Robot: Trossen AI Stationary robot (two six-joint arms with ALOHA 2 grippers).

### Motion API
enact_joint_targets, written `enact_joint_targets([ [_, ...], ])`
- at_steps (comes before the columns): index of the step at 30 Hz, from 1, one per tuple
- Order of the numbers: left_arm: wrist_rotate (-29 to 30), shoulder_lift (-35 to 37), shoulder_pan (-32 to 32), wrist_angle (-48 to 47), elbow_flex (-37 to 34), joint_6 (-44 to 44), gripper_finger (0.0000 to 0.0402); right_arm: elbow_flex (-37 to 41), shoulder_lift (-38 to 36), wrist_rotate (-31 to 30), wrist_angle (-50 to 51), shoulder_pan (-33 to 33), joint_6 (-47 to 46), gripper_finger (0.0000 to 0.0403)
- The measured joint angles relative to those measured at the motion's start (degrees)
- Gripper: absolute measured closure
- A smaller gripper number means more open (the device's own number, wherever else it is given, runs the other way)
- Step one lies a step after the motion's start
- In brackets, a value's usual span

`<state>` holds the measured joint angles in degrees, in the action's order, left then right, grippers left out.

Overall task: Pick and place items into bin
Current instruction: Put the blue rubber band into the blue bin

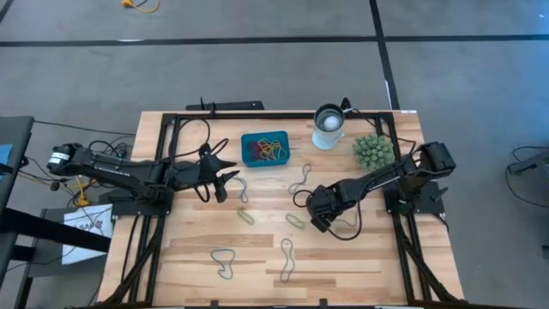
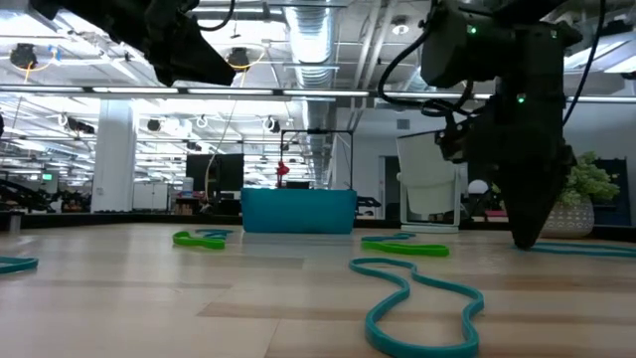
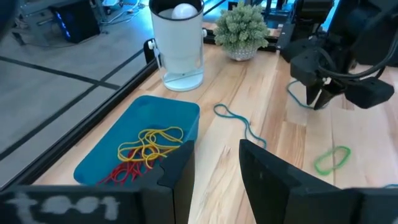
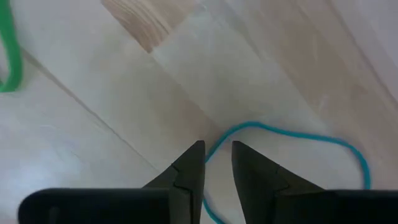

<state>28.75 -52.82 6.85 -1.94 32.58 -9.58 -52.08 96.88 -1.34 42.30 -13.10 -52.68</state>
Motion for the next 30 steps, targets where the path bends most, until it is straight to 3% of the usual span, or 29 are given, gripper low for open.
enact_joint_targets([
  [12, 0.0, 0.0, 0.0, -0.1, 0.0, 0.0, 0.0285, -0.5, 4.0, -0.2, -0.3, 0.0, -2.3, 0.0333],
  [17, 0.0, 0.0, 0.0, -0.1, 0.0, 0.0, 0.0285, -0.5, 4.1, -0.4, -0.9, 0.0, -1.1, 0.0377],
  [19, 0.0, 0.0, 0.0, -0.1, 0.0, 0.0, 0.0285, -0.4, 3.3, -0.9, -1.2, 0.0, -0.8, 0.0395],
  [30, 0.3, 0.0, 0.0, -0.1, 0.0, -0.1, 0.0285, -8.7, -7.8, -7.3, -4.3, -0.4, 7.7, 0.0402],
])
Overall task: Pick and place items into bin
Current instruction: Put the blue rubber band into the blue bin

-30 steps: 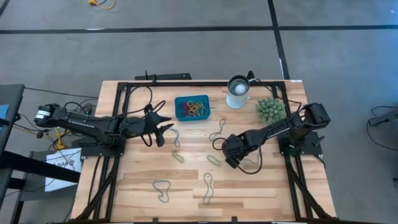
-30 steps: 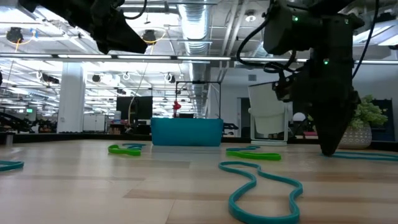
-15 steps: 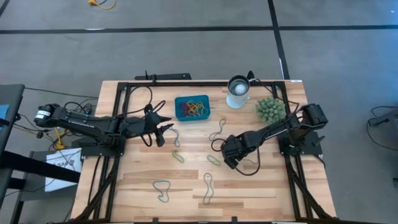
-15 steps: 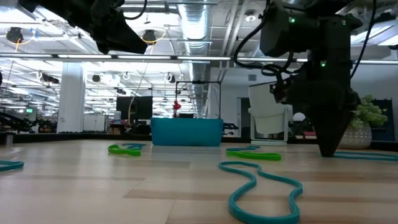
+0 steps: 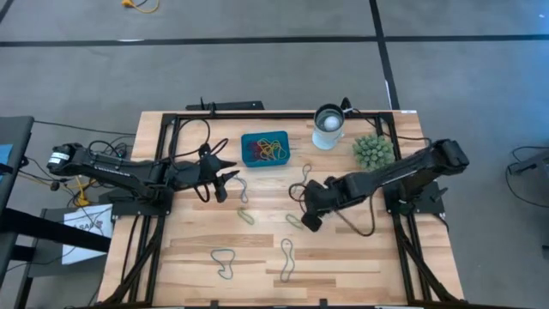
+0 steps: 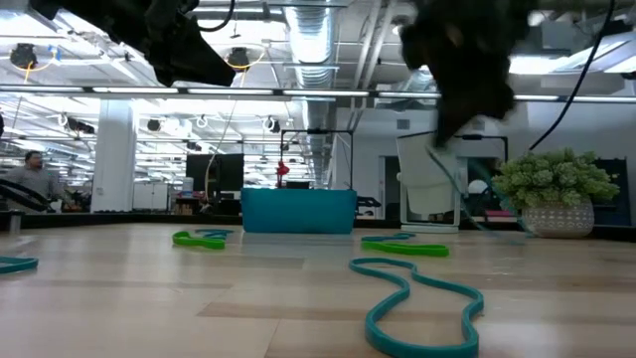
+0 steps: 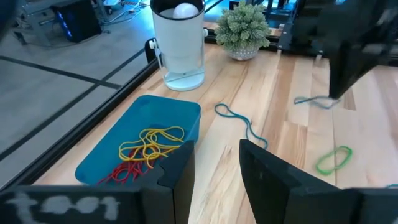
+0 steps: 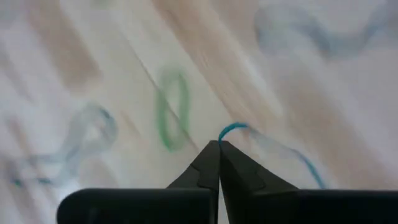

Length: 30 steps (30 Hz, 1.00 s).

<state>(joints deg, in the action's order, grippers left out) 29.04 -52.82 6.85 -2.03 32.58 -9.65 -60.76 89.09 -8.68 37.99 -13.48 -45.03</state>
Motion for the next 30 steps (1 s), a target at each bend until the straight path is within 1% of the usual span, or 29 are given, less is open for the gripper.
enact_joint_targets([
  [3, 0.4, 0.0, 0.0, 0.2, 0.0, 0.0, 0.0285, -3.7, -3.0, -5.7, -1.2, 1.7, 4.9, 0.0402],
  [5, 0.9, 0.0, 0.0, 0.7, 0.0, 0.1, 0.0285, -5.8, -3.5, -8.2, -3.0, 3.1, 9.7, 0.0402],
  [10, 0.9, 0.0, 0.0, 3.4, 0.0, 1.8, 0.0285, -10.7, -3.6, -9.2, -9.7, 9.0, 22.2, 0.0402],
  [14, 0.9, 0.0, 0.0, 3.2, 0.0, 1.9, 0.0285, -11.3, -2.3, -9.6, -16.9, 15.2, 29.0, 0.0402],
  [15, 0.9, 0.0, 0.0, 3.1, 0.0, 2.0, 0.0285, -11.4, -1.6, -9.5, -18.7, 16.6, 29.7, 0.0403],
  [17, 0.8, 0.0, 0.0, 3.1, 0.0, 2.7, 0.0285, -11.0, -1.1, -8.4, -19.0, 19.4, 30.3, 0.0403],
  [19, 0.8, 0.0, 0.0, 3.0, 0.0, 3.0, 0.0285, -11.5, 1.0, -7.4, -23.4, 21.6, 31.6, 0.0403],
  [21, 0.8, 0.0, 0.0, 3.1, 0.0, 3.3, 0.0285, -11.1, 2.7, -6.6, -22.1, 23.9, 32.1, 0.0403],
  [22, 0.8, 0.0, 0.0, 3.0, 0.0, 3.3, 0.0285, -11.1, 4.4, -6.2, -24.0, 24.7, 32.1, 0.0403],
  [24, 1.1, 0.0, 0.0, 2.8, 0.0, 3.4, 0.0285, -11.1, 6.9, -5.0, -24.5, 26.0, 32.1, 0.0403],
  [26, 1.2, 0.0, 0.1, 2.9, 0.0, 3.4, 0.0285, -11.3, 8.9, -4.8, -25.8, 27.3, 32.1, 0.0403],
  [30, 1.5, 0.0, 0.3, 2.9, 0.0, 4.5, 0.0285, -11.3, 13.0, -4.7, -25.2, 28.5, 32.0, 0.0403],
])
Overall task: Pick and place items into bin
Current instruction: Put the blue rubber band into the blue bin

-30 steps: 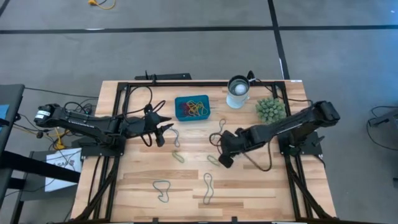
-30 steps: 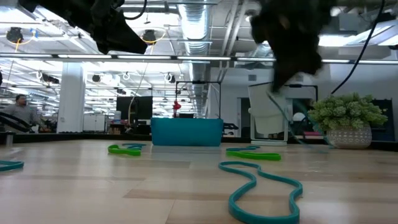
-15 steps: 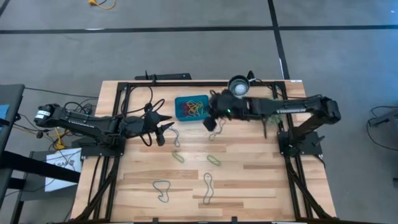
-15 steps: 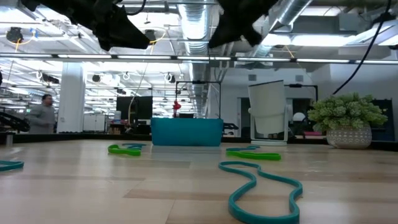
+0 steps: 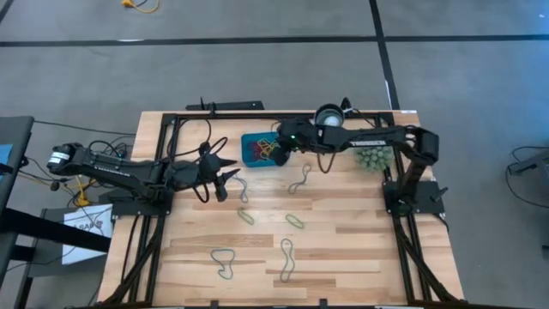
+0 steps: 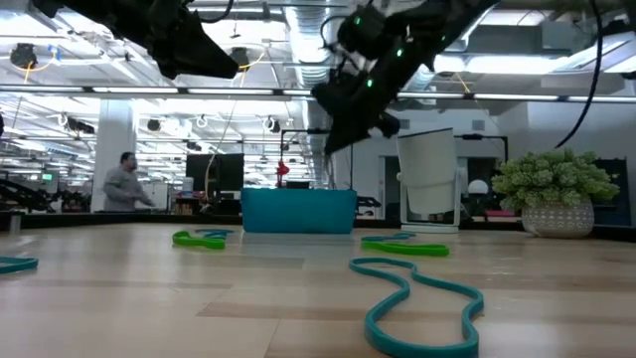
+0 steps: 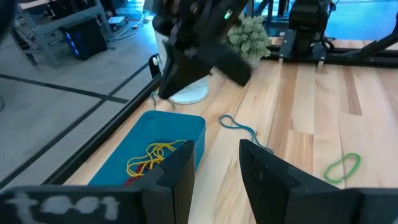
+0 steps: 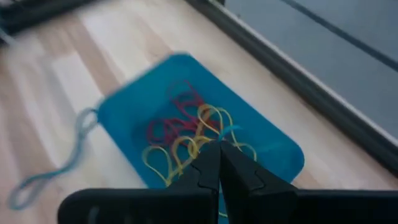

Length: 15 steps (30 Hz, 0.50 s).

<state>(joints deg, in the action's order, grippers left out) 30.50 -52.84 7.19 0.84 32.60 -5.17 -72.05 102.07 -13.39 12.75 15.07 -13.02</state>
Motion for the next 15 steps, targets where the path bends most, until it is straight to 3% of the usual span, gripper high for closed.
enact_joint_targets([
  [10, 0.5, 0.0, 0.0, -0.1, 0.0, 0.1, 0.0285, 0.0, 5.0, 0.1, -0.7, 1.2, -0.5, 0.0402],
  [15, 0.5, 0.0, 0.0, -0.1, 0.0, 0.1, 0.0285, 0.0, 5.1, 0.0, 2.0, 1.6, -0.7, 0.0378],
])
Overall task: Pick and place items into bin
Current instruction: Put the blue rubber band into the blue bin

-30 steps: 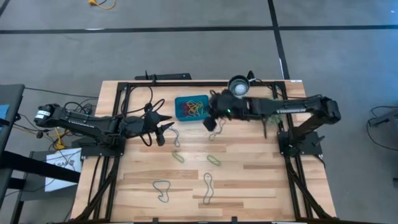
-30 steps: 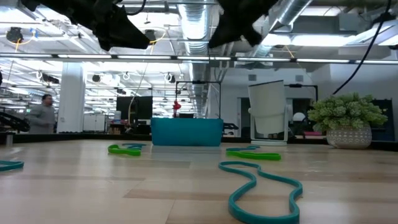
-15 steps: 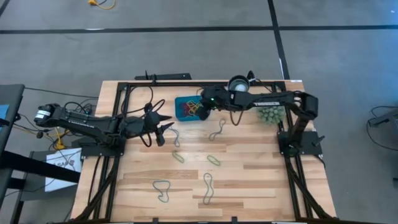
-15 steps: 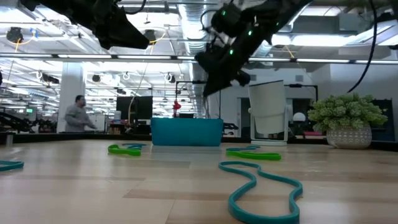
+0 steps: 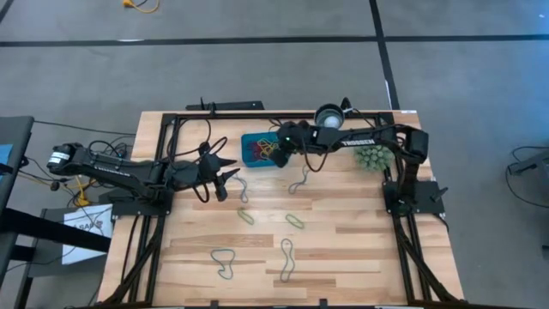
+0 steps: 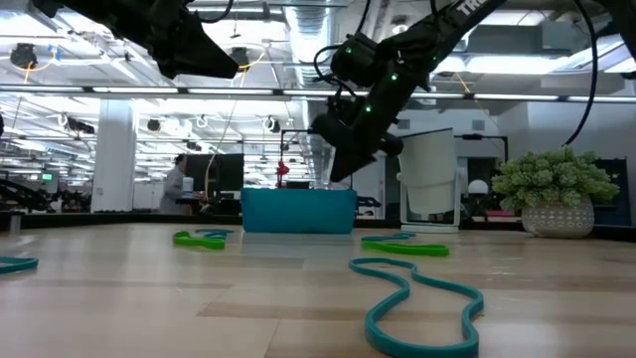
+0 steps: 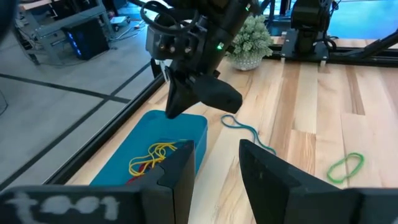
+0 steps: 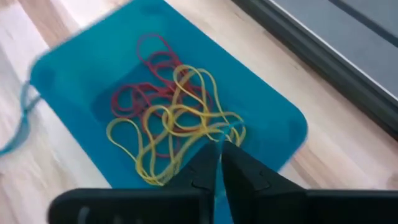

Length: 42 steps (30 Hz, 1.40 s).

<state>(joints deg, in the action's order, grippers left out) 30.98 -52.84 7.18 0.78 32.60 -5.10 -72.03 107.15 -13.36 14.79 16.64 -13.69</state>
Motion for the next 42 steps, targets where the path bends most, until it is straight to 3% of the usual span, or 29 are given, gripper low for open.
enact_joint_targets([
  [9, 0.1, 0.0, 0.0, 0.0, 0.0, 0.0, 0.0285, 0.0, 0.0, 0.0, 3.9, -0.6, 0.2, 0.0319],
  [16, 0.1, 0.0, 0.0, -1.0, 0.0, 0.1, 0.0285, 0.0, -6.5, 7.0, 11.4, -3.2, 4.8, 0.0318],
  [24, 0.5, 0.0, -0.1, -6.8, 0.0, -1.9, 0.0285, 0.0, -14.2, 10.5, 24.7, -8.7, 19.8, 0.0321],
  [34, -0.6, 0.0, -0.1, -14.0, 0.0, -5.0, 0.0285, -0.1, -11.2, 10.5, 28.0, -12.1, 24.8, 0.0321],
  [42, -2.2, 0.0, -0.1, -17.7, 0.0, -5.3, 0.0285, 0.1, -2.8, 10.5, 30.4, -12.5, 32.2, 0.0321],
])
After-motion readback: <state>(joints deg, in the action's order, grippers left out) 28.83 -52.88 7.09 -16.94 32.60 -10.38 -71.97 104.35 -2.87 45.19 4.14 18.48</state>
